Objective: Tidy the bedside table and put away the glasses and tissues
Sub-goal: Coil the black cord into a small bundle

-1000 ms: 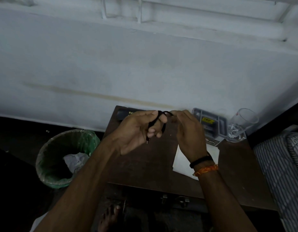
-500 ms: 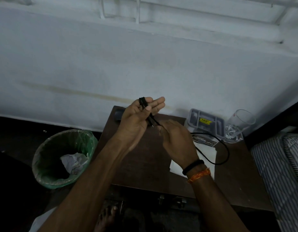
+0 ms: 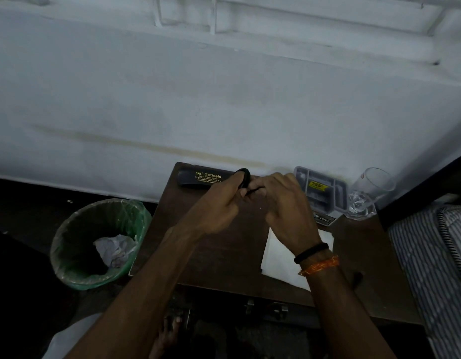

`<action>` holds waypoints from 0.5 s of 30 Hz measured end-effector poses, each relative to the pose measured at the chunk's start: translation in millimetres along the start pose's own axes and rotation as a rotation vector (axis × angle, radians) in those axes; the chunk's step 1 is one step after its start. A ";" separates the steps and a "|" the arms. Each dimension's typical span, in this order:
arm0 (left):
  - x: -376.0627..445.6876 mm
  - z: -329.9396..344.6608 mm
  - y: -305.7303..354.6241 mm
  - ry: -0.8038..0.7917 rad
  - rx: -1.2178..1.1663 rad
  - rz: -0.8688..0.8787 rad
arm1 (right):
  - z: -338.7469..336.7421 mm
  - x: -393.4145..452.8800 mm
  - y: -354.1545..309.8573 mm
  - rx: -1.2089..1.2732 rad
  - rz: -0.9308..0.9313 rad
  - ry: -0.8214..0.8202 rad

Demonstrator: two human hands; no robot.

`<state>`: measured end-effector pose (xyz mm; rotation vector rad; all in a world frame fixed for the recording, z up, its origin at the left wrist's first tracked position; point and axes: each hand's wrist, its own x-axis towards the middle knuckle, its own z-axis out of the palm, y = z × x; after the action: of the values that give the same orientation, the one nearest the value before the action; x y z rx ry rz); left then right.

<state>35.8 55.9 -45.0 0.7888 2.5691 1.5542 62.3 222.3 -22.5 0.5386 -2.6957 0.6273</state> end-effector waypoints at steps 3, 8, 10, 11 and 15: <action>-3.3 0.6 0.7 -0.050 -0.023 -0.015 | 1.0 -0.9 -0.7 0.009 0.003 0.105; -0.4 0.2 5.3 -0.117 -0.160 -0.138 | 0.7 -0.1 5.5 0.008 -0.019 0.274; 1.5 -0.7 9.0 -0.133 -0.316 -0.166 | -1.0 0.3 9.5 0.003 -0.028 0.338; 1.3 -1.4 10.6 -0.147 -0.393 -0.179 | -1.9 0.2 11.1 0.008 -0.025 0.361; -1.1 -3.4 20.4 -0.170 -0.760 -0.261 | -3.0 -1.0 13.6 0.073 0.043 0.369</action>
<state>43.9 60.1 -26.4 0.4438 1.6518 2.0254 58.1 235.4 -25.2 0.3427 -2.3498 0.7570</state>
